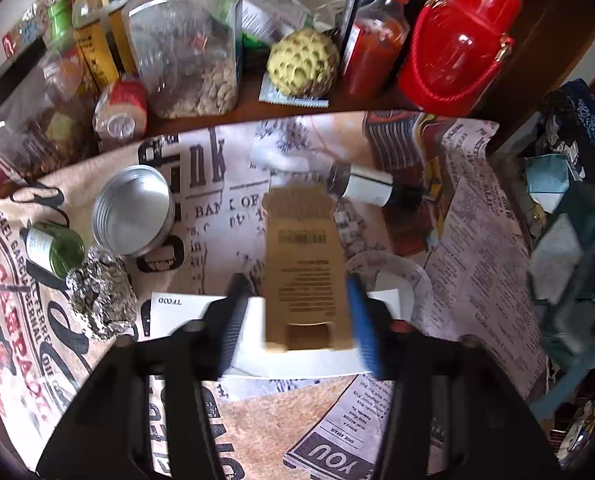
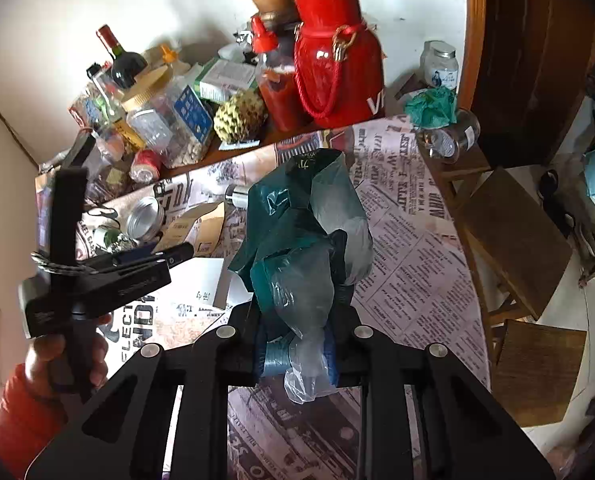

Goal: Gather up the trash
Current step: 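Grasp the cardboard box piece with the left tool while the right tool grasps the green plastic bag, then carry the cardboard piece and green bag with both tools over the white bowl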

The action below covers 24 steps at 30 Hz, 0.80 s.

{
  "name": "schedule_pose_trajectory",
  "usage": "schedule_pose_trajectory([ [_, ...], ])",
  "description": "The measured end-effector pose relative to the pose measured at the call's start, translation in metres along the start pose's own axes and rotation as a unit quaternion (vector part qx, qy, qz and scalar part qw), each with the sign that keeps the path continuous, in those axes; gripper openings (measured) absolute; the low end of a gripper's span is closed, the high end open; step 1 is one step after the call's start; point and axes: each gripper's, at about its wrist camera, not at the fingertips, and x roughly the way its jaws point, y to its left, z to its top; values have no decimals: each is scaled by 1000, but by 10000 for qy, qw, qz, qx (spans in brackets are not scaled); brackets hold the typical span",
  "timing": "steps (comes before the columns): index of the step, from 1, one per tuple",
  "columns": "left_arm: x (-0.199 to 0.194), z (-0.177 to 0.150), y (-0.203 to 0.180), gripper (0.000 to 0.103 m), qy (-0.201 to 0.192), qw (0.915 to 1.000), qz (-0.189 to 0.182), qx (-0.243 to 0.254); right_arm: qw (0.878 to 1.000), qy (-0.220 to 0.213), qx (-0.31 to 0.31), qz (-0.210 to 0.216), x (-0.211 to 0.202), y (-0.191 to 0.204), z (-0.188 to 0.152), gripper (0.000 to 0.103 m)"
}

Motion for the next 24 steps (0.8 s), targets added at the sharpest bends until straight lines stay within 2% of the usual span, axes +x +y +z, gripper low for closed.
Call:
schedule_pose_trajectory([
  [6, -17, -8, -1, 39, -247, 9995, 178, -35, 9995, -306, 2, 31, -27, -9, -3, 19],
  [9, -43, -11, -4, 39, -481, 9980, 405, -101, 9989, -463, -2, 94, -43, -13, -7, 19],
  [15, -111, -21, -16, 39, -1163, 9918, 441, -289, 9969, -729, -142, 246, -74, -21, -15, 18],
  [18, -148, -30, -28, 39, -1551, 9859, 495, -398, 9952, -859, -299, 373, -93, -26, -17, 18],
  [24, -219, -66, -65, 39, -2412, 9648, 581, -878, 9876, -1143, -837, 682, -132, -33, -20, 18],
])
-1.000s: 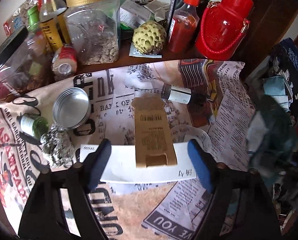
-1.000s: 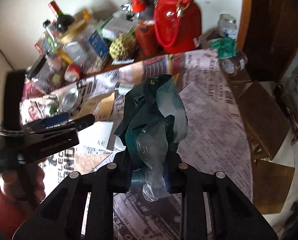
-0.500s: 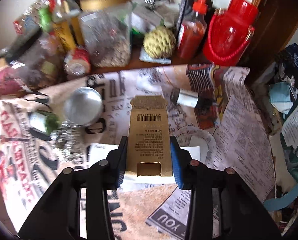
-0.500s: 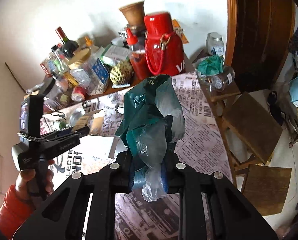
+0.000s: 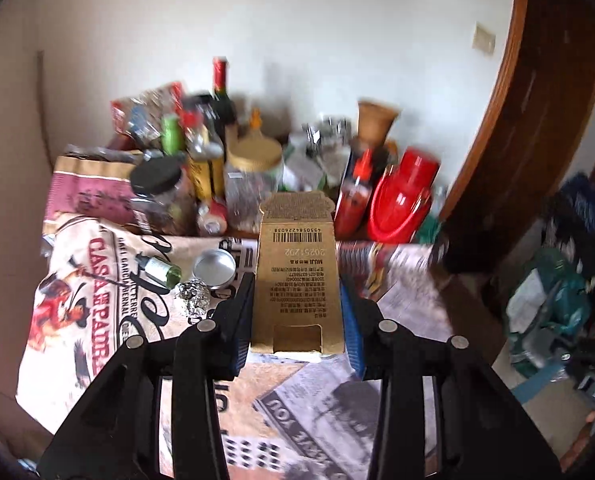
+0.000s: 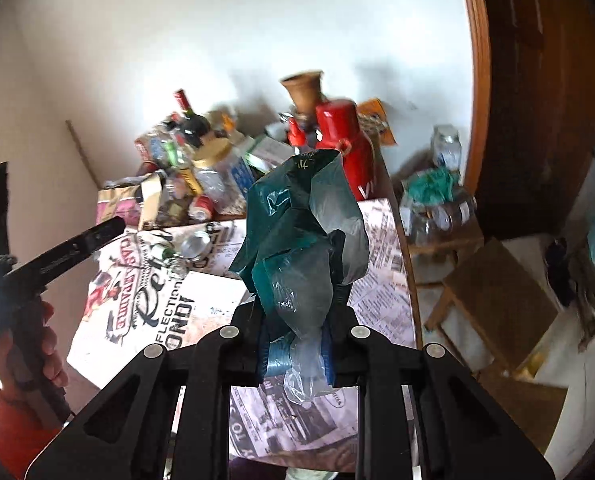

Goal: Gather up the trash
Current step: 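Carry the cardboard piece and green bag with both tools over the white bowl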

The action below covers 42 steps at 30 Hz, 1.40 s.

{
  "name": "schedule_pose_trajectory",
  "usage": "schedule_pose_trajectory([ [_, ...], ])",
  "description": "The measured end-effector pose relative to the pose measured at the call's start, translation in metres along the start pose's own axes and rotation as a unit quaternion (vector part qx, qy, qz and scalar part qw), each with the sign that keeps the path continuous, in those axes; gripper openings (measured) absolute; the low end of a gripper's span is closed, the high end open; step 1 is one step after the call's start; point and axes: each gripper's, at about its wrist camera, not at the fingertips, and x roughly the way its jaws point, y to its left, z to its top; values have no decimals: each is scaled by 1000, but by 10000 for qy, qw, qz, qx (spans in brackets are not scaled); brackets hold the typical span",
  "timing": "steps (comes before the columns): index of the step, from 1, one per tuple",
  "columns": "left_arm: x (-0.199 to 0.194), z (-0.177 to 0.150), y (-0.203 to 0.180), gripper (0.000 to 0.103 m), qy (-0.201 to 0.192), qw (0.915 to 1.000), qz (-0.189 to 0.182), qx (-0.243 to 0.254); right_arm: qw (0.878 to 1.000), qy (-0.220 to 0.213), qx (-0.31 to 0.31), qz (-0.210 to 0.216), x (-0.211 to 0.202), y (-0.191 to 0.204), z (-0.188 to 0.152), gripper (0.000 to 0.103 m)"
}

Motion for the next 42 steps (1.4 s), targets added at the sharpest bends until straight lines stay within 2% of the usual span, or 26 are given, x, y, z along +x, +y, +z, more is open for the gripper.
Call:
schedule_pose_trajectory([
  [6, -64, -23, -12, 39, -343, 9987, 124, -354, 9984, -159, -402, 369, -24, 6, 3, 18],
  [11, -106, -39, -10, 39, -514, 9978, 263, -338, 9962, -361, -479, 634, -45, 18, -3, 18],
  [15, -135, -50, 0, 39, -649, 9971, 193, -339, 9951, -498, -472, 715, -61, 33, -17, 18],
  [25, -201, -97, 36, 39, -833, 9959, -363, 15, 9966, -682, -303, 358, -101, 92, -84, 18],
  [34, -259, -161, 76, 39, -677, 9947, -700, 328, 9964, -833, -143, 105, -140, 141, -151, 18],
  [38, -270, -184, 86, 39, -500, 9950, -779, 385, 9974, -722, -39, 13, -148, 154, -175, 18],
  [42, -270, -205, 91, 39, -212, 9956, -793, 456, 9990, -429, 68, -46, -146, 159, -194, 18],
])
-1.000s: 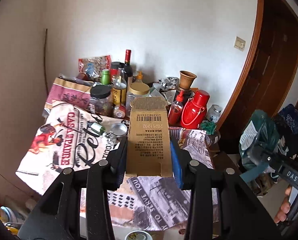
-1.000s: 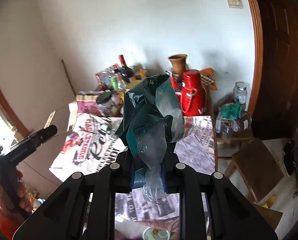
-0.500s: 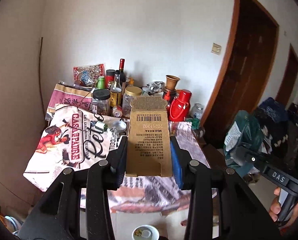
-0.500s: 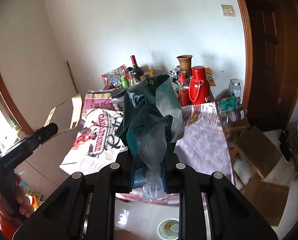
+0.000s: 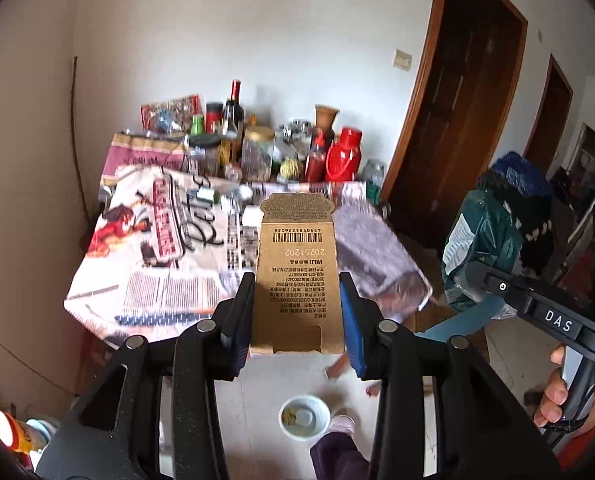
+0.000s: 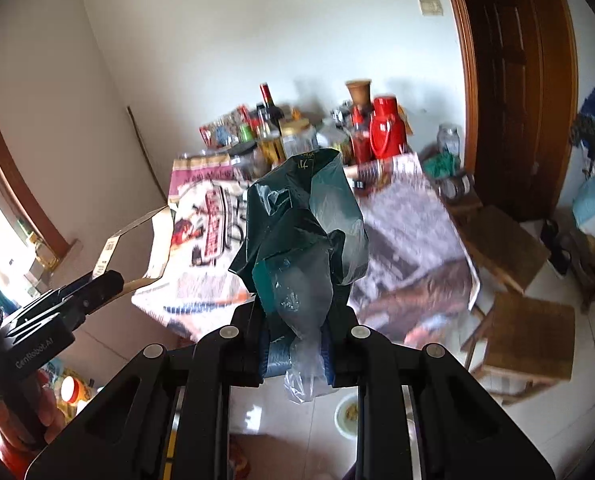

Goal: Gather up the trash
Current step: 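Carry the cardboard piece and green bag with both tools over the white bowl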

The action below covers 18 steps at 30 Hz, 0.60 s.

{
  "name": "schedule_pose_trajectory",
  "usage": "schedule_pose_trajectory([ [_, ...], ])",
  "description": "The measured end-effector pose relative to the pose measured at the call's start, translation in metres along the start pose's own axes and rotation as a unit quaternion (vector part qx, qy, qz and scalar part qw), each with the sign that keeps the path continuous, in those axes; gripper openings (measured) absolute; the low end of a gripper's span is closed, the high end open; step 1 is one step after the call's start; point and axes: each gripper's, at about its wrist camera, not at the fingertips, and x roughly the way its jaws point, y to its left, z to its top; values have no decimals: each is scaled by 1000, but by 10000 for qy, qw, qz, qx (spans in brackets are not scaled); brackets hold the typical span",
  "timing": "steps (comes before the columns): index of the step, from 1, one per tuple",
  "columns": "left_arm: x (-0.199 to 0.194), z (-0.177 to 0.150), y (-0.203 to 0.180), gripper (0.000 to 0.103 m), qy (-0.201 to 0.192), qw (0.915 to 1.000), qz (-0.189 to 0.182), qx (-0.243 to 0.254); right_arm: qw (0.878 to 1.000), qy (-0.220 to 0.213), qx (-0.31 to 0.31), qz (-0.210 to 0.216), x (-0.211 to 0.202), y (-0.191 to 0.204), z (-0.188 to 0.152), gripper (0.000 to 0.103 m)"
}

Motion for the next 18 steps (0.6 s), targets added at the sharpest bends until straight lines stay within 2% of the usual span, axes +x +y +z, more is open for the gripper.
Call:
schedule_pose_trajectory([
  [8, 24, -43, 0, 39, 705, 9974, -2, -161, 9969, 769, 126, 50, 30, -10, -40, 18],
  [18, 107, -108, -12, 39, 1681, 9848, 282, -340, 9821, 1877, 107, 140, 105, -53, -106, 18],
])
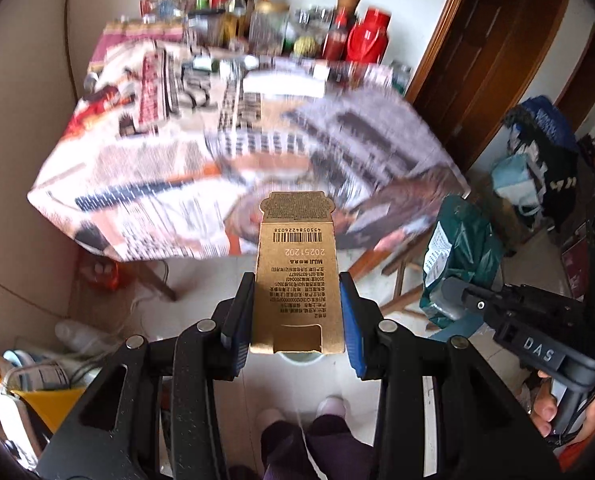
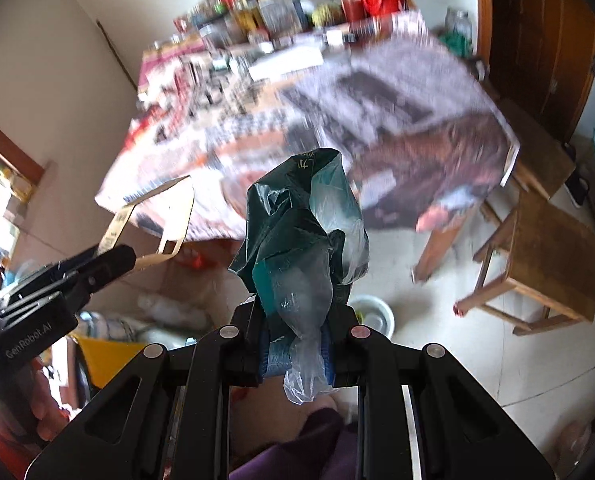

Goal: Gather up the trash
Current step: 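Carry the cardboard piece and green bag with both tools over the white bowl, then open both tools to drop the cardboard and green bag into the bowl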

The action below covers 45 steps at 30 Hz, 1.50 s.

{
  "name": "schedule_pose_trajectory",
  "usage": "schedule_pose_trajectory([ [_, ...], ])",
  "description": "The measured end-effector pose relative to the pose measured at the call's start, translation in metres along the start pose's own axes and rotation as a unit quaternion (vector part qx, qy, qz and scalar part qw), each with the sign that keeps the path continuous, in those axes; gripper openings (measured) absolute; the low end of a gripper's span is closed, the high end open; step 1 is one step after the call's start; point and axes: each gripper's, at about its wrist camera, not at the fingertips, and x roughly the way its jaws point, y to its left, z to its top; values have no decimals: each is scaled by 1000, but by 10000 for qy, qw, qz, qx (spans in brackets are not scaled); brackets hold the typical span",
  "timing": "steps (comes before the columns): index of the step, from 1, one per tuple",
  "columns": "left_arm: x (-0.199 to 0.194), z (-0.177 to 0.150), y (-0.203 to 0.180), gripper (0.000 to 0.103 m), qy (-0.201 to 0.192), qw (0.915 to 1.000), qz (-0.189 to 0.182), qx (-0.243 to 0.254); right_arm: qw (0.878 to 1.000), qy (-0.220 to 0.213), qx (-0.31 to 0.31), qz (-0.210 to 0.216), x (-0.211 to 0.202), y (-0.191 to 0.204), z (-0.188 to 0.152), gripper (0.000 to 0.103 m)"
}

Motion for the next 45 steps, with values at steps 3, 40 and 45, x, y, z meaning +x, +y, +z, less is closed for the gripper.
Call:
schedule_pose_trajectory([
  [3, 40, -16, -2, 39, 333, 9994, 94, -51, 9995, 305, -35, -20, 35, -18, -11, 18],
  [40, 417, -199, 46, 39, 2281, 9726, 262, -378, 9765, 2061, 584, -224, 386, -165, -129, 49],
  [45, 431, -189, 26, 39, 2380, 9708, 50, -294, 9776, 1994, 543, -406, 363, -169, -124, 49],
])
